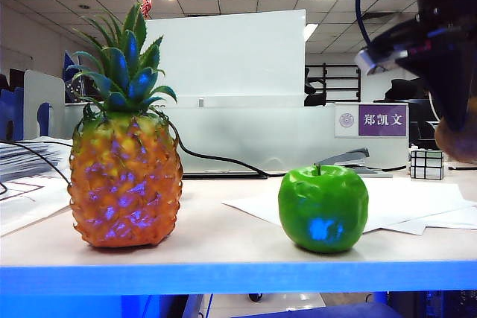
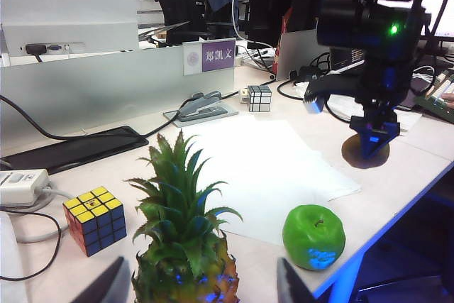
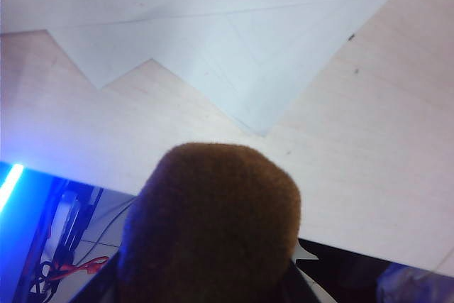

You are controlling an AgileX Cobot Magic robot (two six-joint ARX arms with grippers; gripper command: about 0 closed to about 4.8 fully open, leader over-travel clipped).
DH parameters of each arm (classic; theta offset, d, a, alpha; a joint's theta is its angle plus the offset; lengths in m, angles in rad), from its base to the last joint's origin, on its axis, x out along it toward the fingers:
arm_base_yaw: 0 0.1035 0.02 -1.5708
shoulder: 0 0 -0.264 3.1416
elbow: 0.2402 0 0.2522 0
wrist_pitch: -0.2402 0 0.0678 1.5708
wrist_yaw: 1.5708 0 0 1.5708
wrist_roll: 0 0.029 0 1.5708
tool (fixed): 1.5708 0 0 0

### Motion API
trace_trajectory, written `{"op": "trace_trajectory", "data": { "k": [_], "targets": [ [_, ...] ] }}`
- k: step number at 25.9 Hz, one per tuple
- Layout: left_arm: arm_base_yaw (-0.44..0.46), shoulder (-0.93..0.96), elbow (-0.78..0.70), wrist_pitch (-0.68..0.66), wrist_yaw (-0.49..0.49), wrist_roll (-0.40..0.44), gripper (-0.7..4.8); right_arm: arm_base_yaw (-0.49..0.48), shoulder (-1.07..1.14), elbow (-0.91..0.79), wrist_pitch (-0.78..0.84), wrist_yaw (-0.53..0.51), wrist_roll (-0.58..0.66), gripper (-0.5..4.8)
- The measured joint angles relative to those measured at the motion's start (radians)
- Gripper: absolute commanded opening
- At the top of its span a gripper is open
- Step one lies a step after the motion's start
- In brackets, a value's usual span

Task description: Arrange all the fruits from large to small from left to right in a row.

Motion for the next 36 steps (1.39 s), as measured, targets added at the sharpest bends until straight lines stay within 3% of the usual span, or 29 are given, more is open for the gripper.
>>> {"op": "trace_trajectory", "data": {
  "k": [14,36],
  "targets": [
    [0.0,0.0,0.0,0.0,0.0,0.0,2.74,-0.048,0.0,-0.194,0.111,-0.045,-0.013,-0.02],
    [0.0,0.0,0.0,-0.003,0.0,0.0,2.74,-0.074,0.0,-0.25,0.244,-0.047,-0.033,-0.02]
  ]
}}
